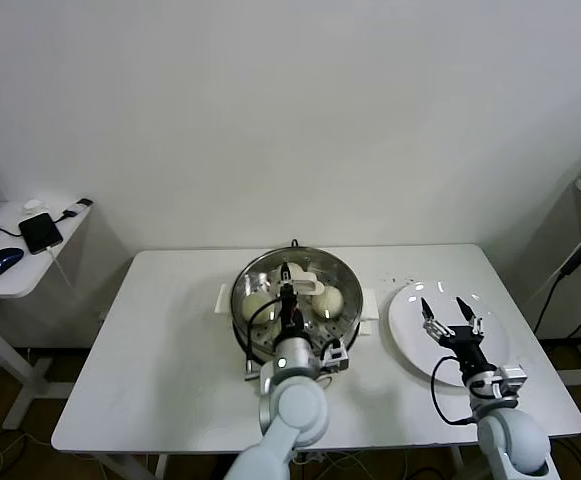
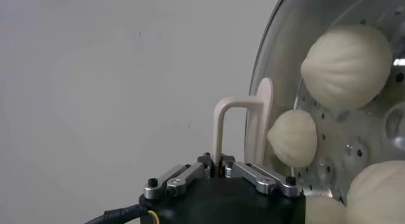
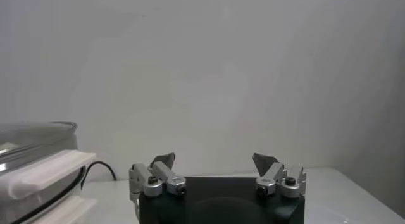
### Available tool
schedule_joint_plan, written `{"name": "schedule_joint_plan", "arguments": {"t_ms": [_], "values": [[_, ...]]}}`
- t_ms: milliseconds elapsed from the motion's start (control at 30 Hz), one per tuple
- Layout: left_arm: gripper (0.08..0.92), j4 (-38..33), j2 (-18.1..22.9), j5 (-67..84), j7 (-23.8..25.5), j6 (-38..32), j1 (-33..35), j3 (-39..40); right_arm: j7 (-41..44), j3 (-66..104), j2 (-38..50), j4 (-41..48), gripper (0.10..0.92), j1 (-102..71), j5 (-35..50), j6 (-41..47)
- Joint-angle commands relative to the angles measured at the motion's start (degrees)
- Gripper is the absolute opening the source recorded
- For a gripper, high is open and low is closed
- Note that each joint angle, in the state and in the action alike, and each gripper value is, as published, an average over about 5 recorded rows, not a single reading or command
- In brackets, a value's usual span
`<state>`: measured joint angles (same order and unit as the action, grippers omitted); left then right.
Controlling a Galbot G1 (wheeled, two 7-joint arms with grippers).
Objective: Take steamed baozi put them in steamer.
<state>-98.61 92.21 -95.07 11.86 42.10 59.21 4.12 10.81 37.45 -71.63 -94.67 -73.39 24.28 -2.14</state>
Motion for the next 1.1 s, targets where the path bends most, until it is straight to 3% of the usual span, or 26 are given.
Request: {"name": "schedule_joint_plan", "arguments": {"t_ms": [33,533,1100], "values": [[0.162,-0.2,2.5,-0.6,0.4,-2.0,0.2,-0.1,0.0,-0.1,-0.2,-0.1,0.823,0.0,-0.2,0.0],[0.185,-2.2,1.3,-0.5,0.9,-4.7,1.5,-0.1,0.0,0.0,-0.2,-0.1,0.823,0.0,-0.2,0.0],[0.663,-12.8,-1.5,0.6,3.6,-5.7,6.5,1.1,0.0,0.0,-0.3,0.0,0.823,0.1,-0.5,-0.1]]}}
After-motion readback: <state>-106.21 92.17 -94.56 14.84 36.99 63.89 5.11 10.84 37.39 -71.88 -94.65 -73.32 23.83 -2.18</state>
